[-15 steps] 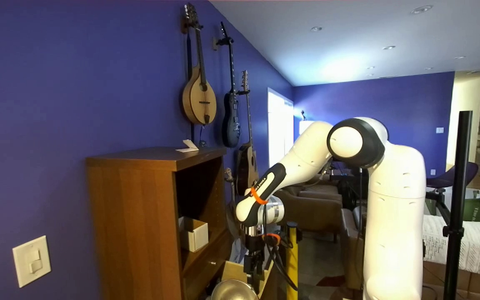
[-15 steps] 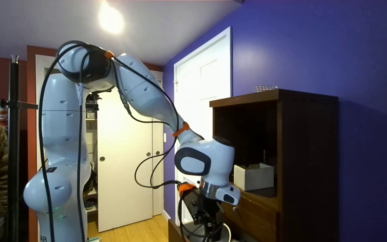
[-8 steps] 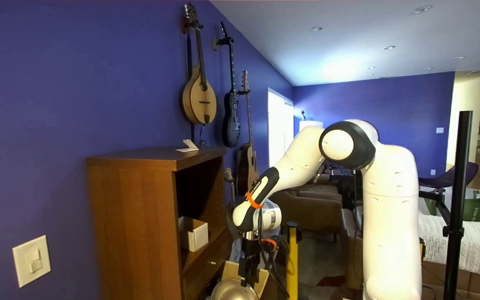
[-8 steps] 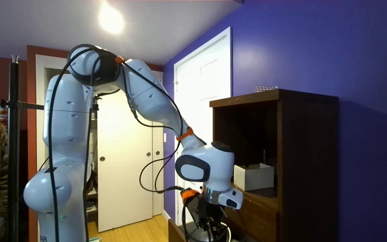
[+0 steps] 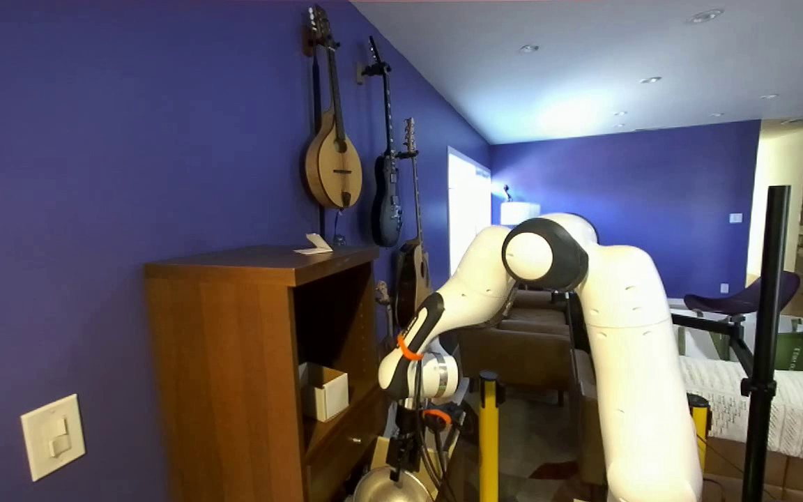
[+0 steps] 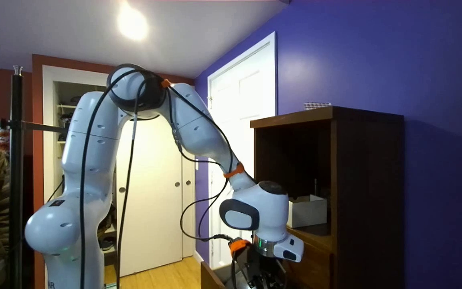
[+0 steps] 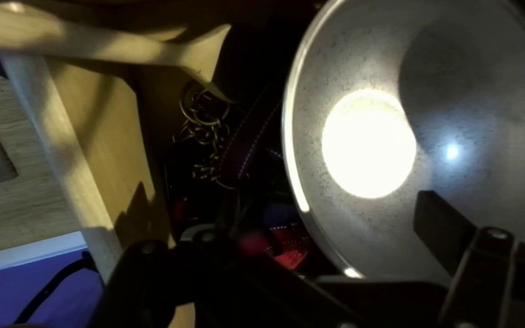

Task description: Take the bowl out of the drawer and place it on the top of the cabinet

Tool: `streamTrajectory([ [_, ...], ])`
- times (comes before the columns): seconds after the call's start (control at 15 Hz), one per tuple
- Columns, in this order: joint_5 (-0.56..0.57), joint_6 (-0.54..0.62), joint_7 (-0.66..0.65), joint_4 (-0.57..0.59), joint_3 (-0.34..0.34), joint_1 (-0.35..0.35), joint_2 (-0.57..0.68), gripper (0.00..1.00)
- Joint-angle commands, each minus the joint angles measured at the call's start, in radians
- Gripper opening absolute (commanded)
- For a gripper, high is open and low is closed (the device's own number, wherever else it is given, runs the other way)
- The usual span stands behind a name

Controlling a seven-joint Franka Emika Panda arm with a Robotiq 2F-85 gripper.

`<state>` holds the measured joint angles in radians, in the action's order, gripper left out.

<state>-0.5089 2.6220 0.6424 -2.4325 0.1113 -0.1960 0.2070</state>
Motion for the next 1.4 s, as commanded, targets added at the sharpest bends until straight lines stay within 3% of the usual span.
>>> streamTrajectory([
  [0.0, -0.034, -0.047, 0.041, 0.062, -0.048, -0.064, 0.058, 0.69],
  [0.33, -0.007, -0.169, 0.052, 0.105, -0.053, -0.107, 0.089, 0.33],
  [0.67, -0.026, -0.174, 0.053, 0.115, -0.053, -0.119, 0.098, 0.01],
  [1.0, -0.021, -0.175, 0.033, 0.107, -0.049, -0.12, 0.083, 0.02],
  [1.33, 0.06, -0.22, -0.1, 0.096, -0.017, -0.096, 0.036, 0.02],
])
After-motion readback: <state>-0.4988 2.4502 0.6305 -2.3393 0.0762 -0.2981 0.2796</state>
